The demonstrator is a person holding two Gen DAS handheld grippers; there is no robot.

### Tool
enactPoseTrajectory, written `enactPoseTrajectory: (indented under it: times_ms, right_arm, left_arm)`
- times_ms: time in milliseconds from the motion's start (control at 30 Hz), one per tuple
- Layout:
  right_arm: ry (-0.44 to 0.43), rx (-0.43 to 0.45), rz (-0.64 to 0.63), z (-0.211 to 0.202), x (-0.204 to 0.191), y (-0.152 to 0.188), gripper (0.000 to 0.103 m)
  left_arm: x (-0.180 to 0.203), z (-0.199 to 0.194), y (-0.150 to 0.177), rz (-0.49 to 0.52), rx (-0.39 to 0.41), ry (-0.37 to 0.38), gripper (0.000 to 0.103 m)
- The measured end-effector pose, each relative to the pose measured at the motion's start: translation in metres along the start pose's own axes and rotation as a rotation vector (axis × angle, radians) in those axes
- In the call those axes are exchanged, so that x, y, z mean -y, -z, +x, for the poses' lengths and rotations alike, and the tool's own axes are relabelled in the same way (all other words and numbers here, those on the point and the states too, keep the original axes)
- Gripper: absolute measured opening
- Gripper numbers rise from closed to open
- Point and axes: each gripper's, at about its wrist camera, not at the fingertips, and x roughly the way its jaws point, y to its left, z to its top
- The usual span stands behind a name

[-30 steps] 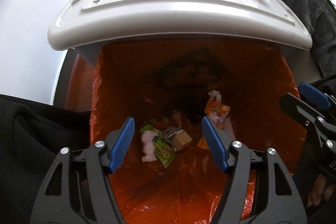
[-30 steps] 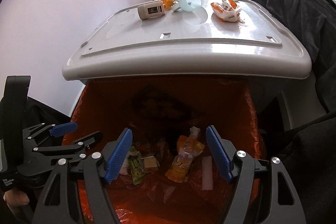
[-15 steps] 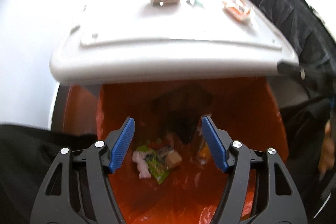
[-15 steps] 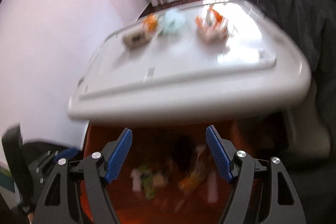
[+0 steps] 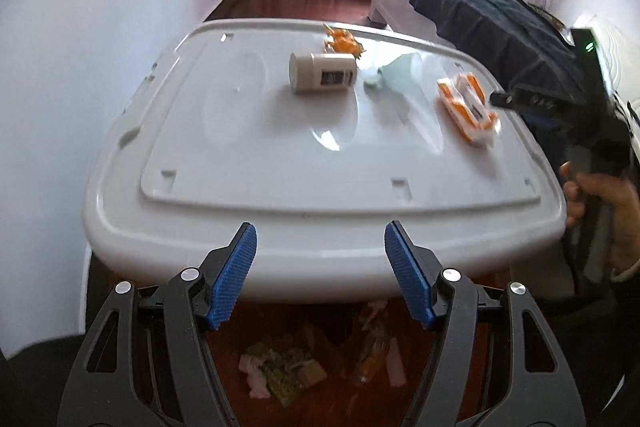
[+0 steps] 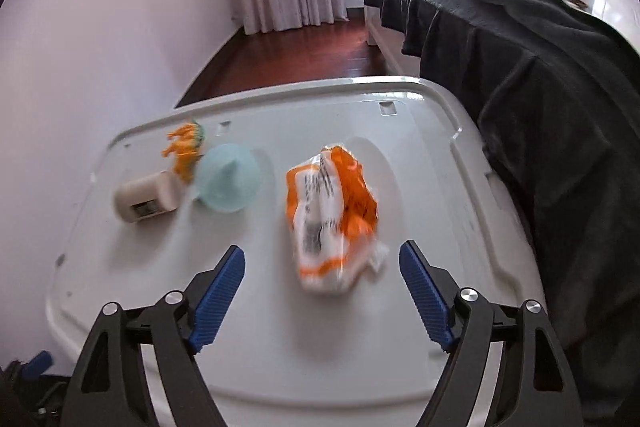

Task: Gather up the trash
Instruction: 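Grasp the orange-and-white wipes packet with the right tool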

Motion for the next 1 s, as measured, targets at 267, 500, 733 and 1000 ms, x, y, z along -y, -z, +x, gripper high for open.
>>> enactPoseTrajectory:
  times_ms: [267,500,733,1000]
  right_arm:
    - [0.062,-0.056,-0.055,0.059,-0.01,-0.019,0.082]
    - [0.125,-0.131,-0.092,0.096,-0.011,-0.019,0.078]
    - [0.119,-0.105,-0.125,0.089,-0.029,-0.013,0.041]
    - [0.122,-0.103,-0.144,0.079,-0.037,0.0,0.029]
  left_arm:
    - [-0.01,0.02,-0.016,-0.036,-0.006,-0.017,0.066]
    - [-0.014,0.036,-0.014,-0.042,-0.042,-0.033,0.066]
    - [-0.007,0.033,-0.009,-0.01,-0.037,-0.053,0.066]
    - [0.003,0.027,0.001,0.051,-0.015,-0.075,0.066]
